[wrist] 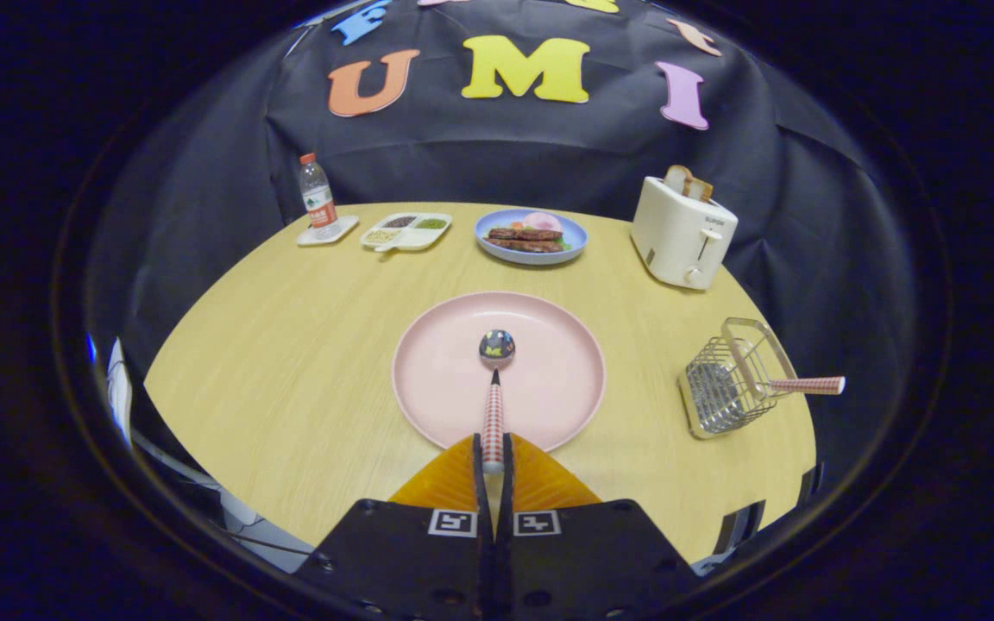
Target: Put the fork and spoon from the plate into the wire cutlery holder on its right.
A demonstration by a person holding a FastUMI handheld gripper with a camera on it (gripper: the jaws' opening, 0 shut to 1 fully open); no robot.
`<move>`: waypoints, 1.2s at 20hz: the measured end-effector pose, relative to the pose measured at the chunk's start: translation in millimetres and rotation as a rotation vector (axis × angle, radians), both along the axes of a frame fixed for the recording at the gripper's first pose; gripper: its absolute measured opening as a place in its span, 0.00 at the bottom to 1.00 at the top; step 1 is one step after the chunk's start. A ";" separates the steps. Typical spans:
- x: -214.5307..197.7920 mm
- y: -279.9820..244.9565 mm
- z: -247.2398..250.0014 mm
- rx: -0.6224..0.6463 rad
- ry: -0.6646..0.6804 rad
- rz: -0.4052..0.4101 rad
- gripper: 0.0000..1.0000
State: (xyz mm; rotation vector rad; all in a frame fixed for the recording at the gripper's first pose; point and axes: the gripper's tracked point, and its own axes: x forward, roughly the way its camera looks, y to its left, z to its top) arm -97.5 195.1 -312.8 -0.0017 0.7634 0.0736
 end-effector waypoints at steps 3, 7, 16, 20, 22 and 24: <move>-0.7 -20.9 25.8 0.035 0.055 -0.032 0.01; 7.1 -53.9 64.8 0.039 0.063 -0.046 0.01; -6.8 -128.3 141.5 0.085 0.130 -0.090 0.01; -12.0 -180.4 159.8 0.087 0.188 -0.166 0.00; -18.3 -200.2 151.8 0.087 0.237 -0.188 0.01; -22.8 -216.4 144.3 0.085 0.295 -0.212 0.00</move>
